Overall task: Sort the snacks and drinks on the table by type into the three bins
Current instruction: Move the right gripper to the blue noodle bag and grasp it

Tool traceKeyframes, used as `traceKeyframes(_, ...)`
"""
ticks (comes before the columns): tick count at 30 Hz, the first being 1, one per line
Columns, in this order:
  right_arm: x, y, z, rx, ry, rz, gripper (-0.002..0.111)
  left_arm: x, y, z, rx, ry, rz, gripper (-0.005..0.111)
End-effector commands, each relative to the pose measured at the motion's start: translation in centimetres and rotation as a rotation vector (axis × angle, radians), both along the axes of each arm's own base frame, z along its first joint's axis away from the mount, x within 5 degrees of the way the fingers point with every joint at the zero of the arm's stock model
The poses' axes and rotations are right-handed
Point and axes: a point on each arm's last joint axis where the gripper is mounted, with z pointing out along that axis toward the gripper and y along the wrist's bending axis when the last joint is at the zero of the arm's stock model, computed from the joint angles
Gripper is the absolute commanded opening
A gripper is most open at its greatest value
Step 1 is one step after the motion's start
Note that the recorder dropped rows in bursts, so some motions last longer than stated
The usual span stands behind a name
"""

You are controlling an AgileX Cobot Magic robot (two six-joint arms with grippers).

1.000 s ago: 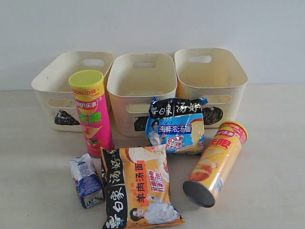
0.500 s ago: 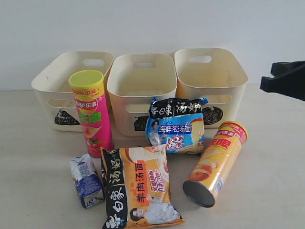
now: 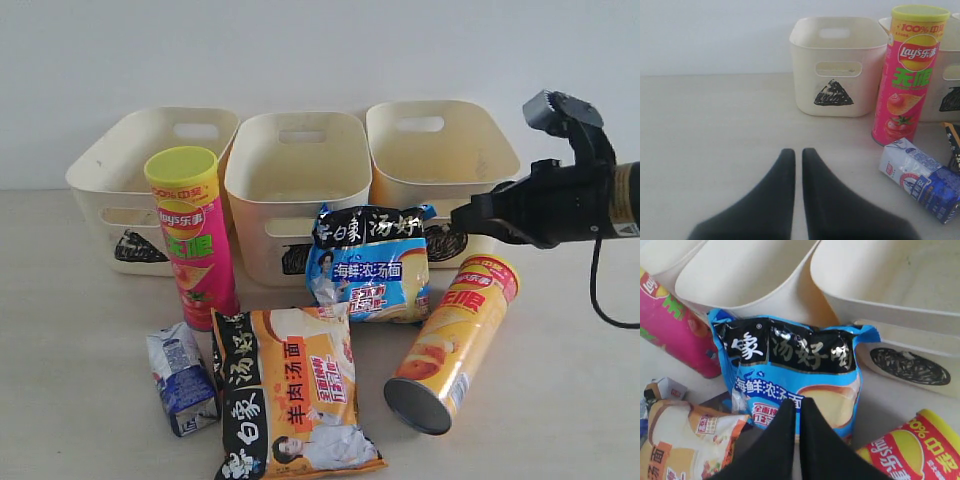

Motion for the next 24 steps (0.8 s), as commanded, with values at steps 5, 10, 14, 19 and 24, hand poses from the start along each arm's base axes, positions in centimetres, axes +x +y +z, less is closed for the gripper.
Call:
traceKeyframes(5, 1.9, 0.1, 0.5, 0.028, 0.108, 0.015, 0.007, 0.0, 0.0, 0.2, -0.019, -0.013, 0.003, 0.004)
traceKeyframes(10, 3.2, 0.3, -1.0, 0.042, 0.147, 0.036, 0.046, 0.0, 0.0, 0.2, -0.019, -0.013, 0.003, 0.004)
traceKeyframes(14, 4.2, 0.1, -2.2, 0.021, 0.158, 0.015, 0.072, 0.0, 0.0, 0.2, -0.019, -0.011, 0.003, 0.004)
traceKeyframes(19, 4.7, 0.3, -3.0, 0.005, 0.140, 0.061, 0.073, 0.0, 0.0, 0.2, -0.019, -0.011, 0.003, 0.004)
traceKeyframes(24, 4.8, 0.4, -3.9, -0.015, 0.127, 0.097, 0.073, 0.0, 0.0, 0.2, -0.019, -0.011, 0.003, 0.004)
